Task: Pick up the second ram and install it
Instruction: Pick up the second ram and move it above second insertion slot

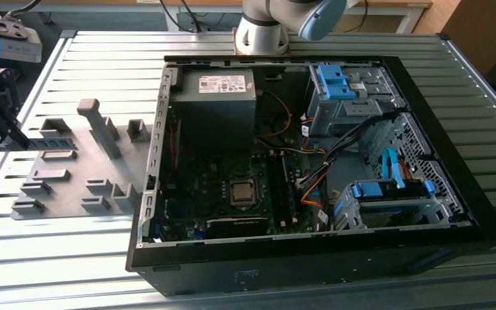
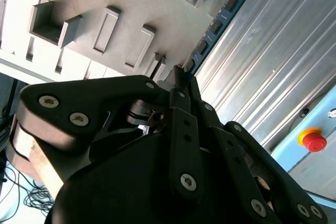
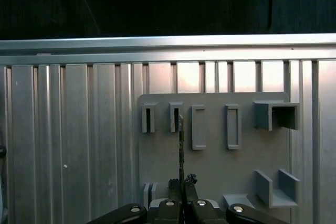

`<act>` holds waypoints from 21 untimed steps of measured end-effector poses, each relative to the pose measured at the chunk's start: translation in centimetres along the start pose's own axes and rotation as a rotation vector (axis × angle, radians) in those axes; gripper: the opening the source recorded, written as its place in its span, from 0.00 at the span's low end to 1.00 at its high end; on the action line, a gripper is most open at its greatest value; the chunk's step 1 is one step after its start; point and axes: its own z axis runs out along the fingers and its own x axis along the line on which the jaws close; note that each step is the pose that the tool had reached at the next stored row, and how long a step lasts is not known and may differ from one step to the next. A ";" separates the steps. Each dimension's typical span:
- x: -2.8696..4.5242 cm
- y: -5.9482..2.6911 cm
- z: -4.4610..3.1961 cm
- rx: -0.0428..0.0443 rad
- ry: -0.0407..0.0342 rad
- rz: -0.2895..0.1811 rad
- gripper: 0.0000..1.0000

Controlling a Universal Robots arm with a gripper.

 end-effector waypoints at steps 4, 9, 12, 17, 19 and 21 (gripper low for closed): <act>0.00 0.00 -0.12 -0.0001 0.0001 0.000 0.14; 0.00 -0.01 -0.30 -0.0001 0.0001 0.000 0.14; 0.01 -0.01 -0.49 0.0000 0.0000 0.000 0.14; 0.01 -0.02 -0.69 0.0001 -0.0001 0.000 0.14; 0.01 -0.02 -0.77 0.0000 0.0000 0.000 0.14; 0.01 -0.02 -0.84 -0.0001 0.0000 0.000 0.14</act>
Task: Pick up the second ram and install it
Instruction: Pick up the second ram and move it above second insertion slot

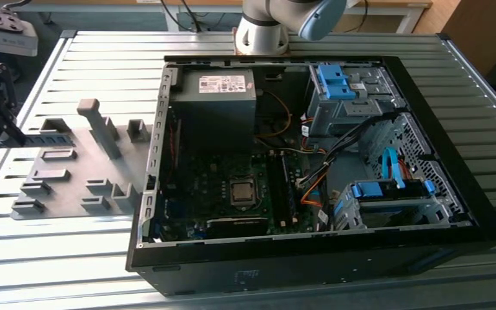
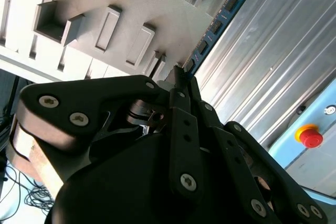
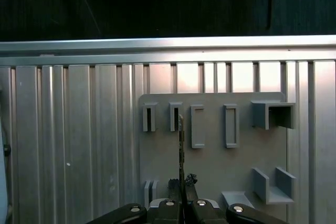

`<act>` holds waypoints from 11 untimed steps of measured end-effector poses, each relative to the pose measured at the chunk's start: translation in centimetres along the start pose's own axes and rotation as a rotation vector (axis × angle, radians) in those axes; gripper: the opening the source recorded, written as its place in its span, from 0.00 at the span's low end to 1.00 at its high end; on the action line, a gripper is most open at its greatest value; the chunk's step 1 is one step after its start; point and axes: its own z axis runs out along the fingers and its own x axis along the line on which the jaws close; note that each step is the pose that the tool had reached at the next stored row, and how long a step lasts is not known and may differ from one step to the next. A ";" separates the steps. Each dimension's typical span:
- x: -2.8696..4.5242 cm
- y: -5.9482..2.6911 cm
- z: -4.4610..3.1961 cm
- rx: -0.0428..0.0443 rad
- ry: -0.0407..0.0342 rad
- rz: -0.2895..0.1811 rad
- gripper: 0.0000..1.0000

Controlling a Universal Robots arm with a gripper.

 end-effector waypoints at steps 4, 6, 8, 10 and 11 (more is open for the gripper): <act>0.00 0.00 -0.15 0.0001 0.0000 0.000 0.14; 0.00 -0.01 -0.21 0.0001 -0.0001 0.000 0.14; 0.00 -0.01 -0.26 0.0001 -0.0001 0.000 0.14; 0.00 -0.01 -0.28 0.0001 0.0000 0.000 0.14; 0.00 -0.01 -0.29 0.0001 0.0000 0.000 0.14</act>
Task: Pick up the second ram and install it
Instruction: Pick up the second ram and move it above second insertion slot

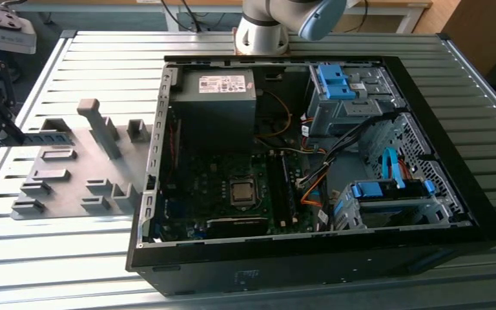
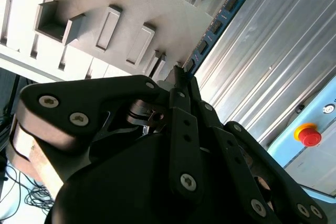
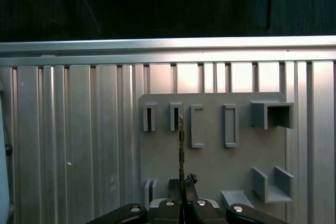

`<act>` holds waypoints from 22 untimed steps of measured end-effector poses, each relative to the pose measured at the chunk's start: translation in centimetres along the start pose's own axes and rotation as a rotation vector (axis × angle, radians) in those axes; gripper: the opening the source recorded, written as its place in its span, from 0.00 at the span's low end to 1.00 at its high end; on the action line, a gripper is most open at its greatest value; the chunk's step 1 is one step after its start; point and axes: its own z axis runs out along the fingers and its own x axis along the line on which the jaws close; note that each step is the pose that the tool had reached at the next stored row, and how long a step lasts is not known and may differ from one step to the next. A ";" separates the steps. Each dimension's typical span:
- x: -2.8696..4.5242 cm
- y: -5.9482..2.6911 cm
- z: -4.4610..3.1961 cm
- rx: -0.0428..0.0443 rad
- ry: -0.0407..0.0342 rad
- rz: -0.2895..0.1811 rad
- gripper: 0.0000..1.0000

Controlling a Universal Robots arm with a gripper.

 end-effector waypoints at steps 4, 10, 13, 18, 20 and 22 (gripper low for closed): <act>0.00 0.00 -0.06 0.0000 0.0000 0.000 0.14; 0.00 0.00 -0.19 0.0000 0.0000 0.000 0.14; 0.01 -0.01 -0.31 -0.0002 0.0002 0.000 0.14; 0.01 -0.01 -0.64 0.0000 0.0000 0.000 0.14; 0.01 -0.02 -0.75 0.0000 0.0000 0.000 0.14; 0.01 -0.02 -0.87 -0.0001 0.0001 0.000 0.14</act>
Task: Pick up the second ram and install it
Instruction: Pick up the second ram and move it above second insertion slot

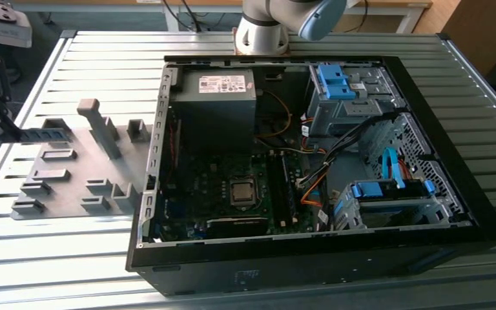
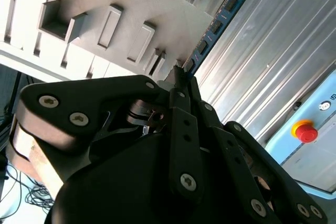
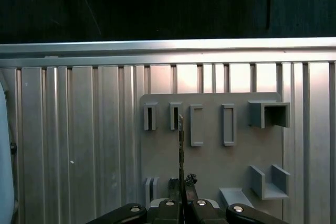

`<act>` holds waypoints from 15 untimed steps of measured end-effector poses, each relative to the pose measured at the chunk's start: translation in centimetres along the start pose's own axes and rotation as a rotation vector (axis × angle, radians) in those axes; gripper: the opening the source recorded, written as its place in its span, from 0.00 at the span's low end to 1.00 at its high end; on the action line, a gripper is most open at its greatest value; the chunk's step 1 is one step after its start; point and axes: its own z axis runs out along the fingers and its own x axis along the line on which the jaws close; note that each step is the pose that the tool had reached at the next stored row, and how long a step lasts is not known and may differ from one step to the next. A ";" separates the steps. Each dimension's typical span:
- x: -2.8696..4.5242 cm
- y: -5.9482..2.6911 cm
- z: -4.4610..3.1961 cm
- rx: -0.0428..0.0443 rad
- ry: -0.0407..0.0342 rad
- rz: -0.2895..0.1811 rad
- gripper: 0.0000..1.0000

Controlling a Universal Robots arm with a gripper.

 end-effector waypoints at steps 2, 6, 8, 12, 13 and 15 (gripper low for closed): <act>0.00 0.00 -0.11 0.0000 0.0000 0.000 0.14; 0.00 -0.01 -0.41 0.0000 0.0000 0.000 0.14; 0.01 -0.01 -0.53 0.0002 -0.0001 0.000 0.14; 0.01 -0.02 -0.89 0.0000 0.0000 0.000 0.14; 0.01 -0.02 -1.00 0.0000 0.0000 0.000 0.14; 0.01 -0.03 -1.20 0.0000 0.0000 0.000 0.14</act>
